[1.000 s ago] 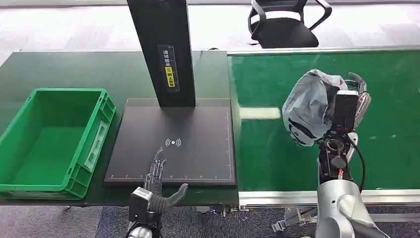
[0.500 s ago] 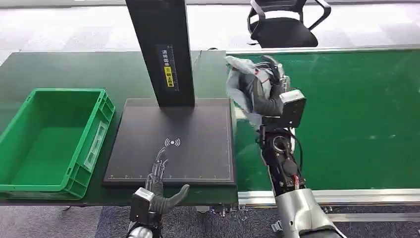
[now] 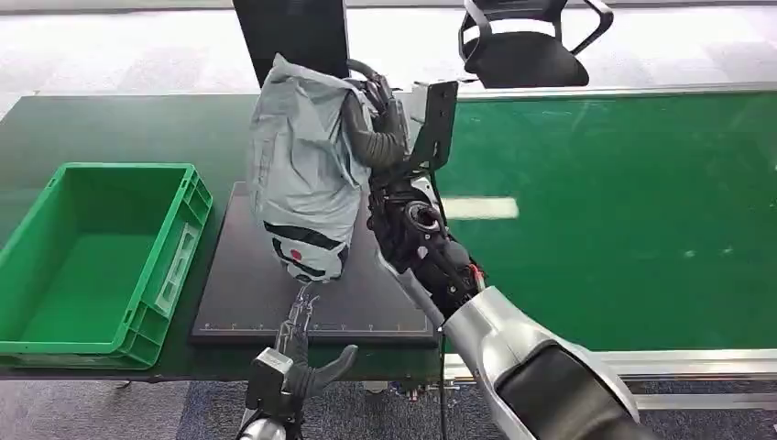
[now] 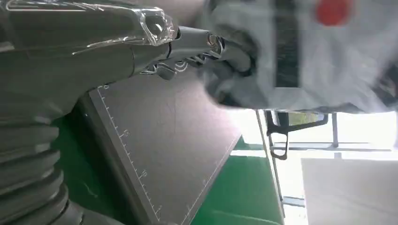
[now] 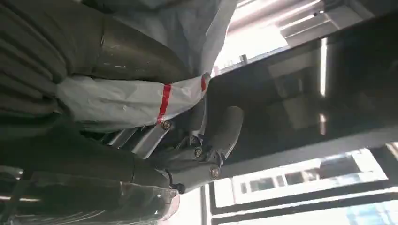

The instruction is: Moved the parcel from conveyor to table for the left to box.

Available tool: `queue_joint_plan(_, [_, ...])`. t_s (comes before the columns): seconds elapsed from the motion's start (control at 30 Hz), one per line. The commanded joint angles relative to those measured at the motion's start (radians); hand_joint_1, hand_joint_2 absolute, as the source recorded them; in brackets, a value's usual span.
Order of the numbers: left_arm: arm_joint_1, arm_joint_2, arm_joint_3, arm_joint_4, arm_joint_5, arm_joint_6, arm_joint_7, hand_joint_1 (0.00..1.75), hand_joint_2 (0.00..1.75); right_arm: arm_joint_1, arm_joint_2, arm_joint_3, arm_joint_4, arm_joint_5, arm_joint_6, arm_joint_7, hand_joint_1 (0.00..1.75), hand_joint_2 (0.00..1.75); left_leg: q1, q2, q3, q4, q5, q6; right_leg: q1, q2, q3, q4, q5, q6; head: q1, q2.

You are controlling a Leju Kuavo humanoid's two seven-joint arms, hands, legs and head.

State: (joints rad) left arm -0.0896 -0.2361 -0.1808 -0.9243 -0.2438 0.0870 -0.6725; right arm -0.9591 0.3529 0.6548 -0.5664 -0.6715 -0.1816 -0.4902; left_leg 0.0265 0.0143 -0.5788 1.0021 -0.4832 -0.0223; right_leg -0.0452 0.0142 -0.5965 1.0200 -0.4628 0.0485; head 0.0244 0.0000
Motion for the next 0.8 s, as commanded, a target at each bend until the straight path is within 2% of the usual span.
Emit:
queue_joint_plan(0.03, [0.020,-0.059,-0.028,0.005,0.007,0.015,0.005,0.00,1.75,-0.053,-0.004,0.307,0.229,-0.093,-0.035,0.045,1.75,1.75,0.000,-0.002,0.002,-0.001,0.000,0.002,0.001,-0.003,0.003,-0.002,-0.001,-0.004,0.000,0.000])
queue_joint_plan(0.37, [0.046,-0.061,-0.018,-0.017,0.024,0.032,0.014,0.00,1.75,-0.006,-0.016,0.301,0.319,-0.029,-0.013,0.103,1.75,1.75,0.000,-0.005,0.003,-0.002,0.000,0.003,0.001,-0.005,0.005,-0.003,-0.001,-0.004,0.000,0.000])
queue_joint_plan(0.4, [0.045,-0.061,-0.019,-0.016,0.023,0.032,0.014,0.00,1.75,-0.007,-0.019,0.303,0.321,-0.023,-0.022,0.100,0.49,1.75,0.000,-0.004,0.003,-0.001,0.000,0.002,0.001,-0.004,0.004,-0.002,-0.001,-0.003,0.000,0.000])
queue_joint_plan(0.43, [0.043,-0.063,-0.018,-0.014,0.024,0.031,0.014,0.00,1.75,0.000,-0.028,0.297,0.320,-0.023,-0.020,0.101,0.00,1.75,0.000,-0.005,0.004,-0.002,0.000,0.003,0.001,-0.005,0.006,-0.003,0.000,-0.004,0.000,0.000])
queue_joint_plan(0.5, [0.040,-0.064,-0.017,-0.016,0.023,0.027,0.014,0.00,1.75,0.012,-0.044,0.269,0.308,-0.023,-0.010,0.088,0.00,1.75,0.000,-0.004,0.002,-0.001,0.000,0.002,0.001,-0.004,0.003,-0.001,-0.001,-0.002,0.000,0.000])
queue_joint_plan(0.67, [0.062,-0.059,0.004,-0.077,0.025,0.060,0.001,0.00,1.75,0.047,-0.071,0.110,0.247,-0.074,0.058,-0.055,0.00,1.75,0.000,-0.004,0.001,0.000,0.000,0.002,0.001,-0.004,0.003,-0.001,-0.001,-0.002,0.000,0.000])
queue_joint_plan(0.73, [0.103,-0.054,0.026,-0.177,-0.005,0.148,-0.022,0.00,1.75,0.091,-0.089,0.014,0.174,-0.077,0.110,-0.167,0.00,1.75,0.001,-0.005,0.001,0.000,0.000,0.002,0.001,-0.005,0.003,-0.002,-0.001,-0.003,0.000,0.000])
queue_joint_plan(0.8, [0.138,-0.043,0.028,-0.263,-0.005,0.147,0.001,0.00,1.75,0.121,-0.097,-0.020,0.128,-0.045,0.112,-0.174,0.00,1.75,0.001,-0.004,0.002,0.000,-0.001,0.002,0.002,-0.004,0.003,-0.002,-0.001,-0.003,0.000,0.000])
